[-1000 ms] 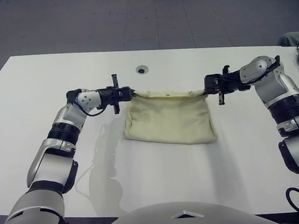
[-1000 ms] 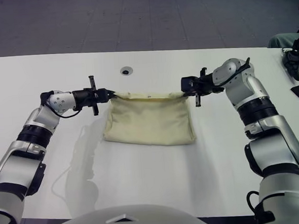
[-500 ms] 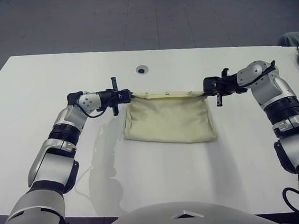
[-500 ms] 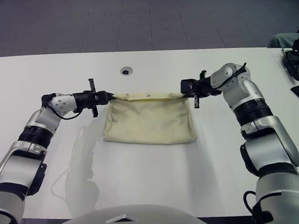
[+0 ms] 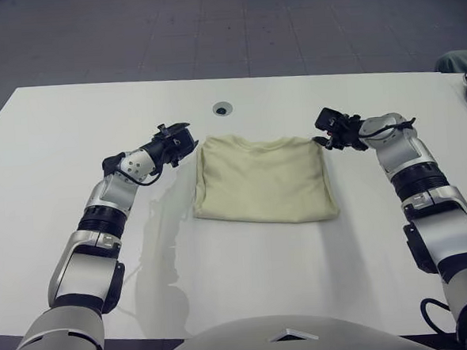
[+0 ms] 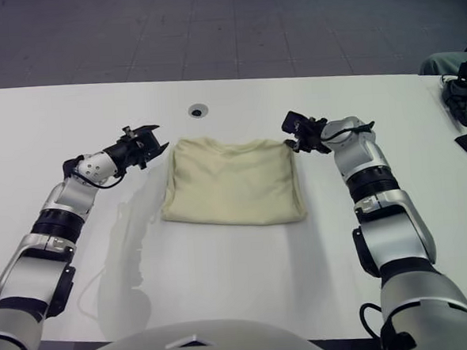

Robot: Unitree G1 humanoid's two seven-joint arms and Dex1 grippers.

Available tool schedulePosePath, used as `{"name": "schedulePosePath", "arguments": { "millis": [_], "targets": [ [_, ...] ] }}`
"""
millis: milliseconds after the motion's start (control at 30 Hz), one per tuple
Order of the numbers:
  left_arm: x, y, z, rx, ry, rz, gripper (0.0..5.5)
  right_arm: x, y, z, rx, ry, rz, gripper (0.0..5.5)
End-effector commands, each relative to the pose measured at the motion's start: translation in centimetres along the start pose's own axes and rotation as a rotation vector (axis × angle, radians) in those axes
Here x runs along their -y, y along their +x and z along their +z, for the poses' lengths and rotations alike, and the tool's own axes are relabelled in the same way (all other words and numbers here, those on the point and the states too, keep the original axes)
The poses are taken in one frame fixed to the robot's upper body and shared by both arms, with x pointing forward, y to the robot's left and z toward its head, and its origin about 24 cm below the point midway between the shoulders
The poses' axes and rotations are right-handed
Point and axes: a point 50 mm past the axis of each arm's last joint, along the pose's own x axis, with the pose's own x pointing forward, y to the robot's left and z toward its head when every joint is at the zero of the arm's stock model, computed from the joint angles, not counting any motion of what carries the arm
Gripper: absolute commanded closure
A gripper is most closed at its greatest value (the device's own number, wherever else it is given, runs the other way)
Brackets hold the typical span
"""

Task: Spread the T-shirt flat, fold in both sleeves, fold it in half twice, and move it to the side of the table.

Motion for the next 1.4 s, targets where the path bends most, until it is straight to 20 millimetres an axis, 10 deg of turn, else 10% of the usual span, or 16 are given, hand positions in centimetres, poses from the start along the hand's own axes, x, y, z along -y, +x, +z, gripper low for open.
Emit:
{"name": "schedulePosePath", "arguments": {
  "millis": [33,500,1067,1400],
  "targets": [
    [0.3,-0.5,-0.4,-0.016,-0.018,0.031,2.32,0.9,-0.3,0.9,0.056,0.0,-0.054,2.51],
    [-1.1,-2.9,1.7,0.091,-0.212,0.263,0.13,0.2,-1.7,0.6,0.162,-0.176,-0.102,0.41],
    [1.6,-5.3,5.1,0.146,-0.562,0.47,0.1,-4.5,-2.0,-3.3,-0.011,-0.606,0.182,0.13],
    [1.9,-5.4,5.1,0.146,-0.593,0.527,0.1,-6.6,-7.9,-3.7,-0.071,-0.793,0.4,0.13]
  ]
}}
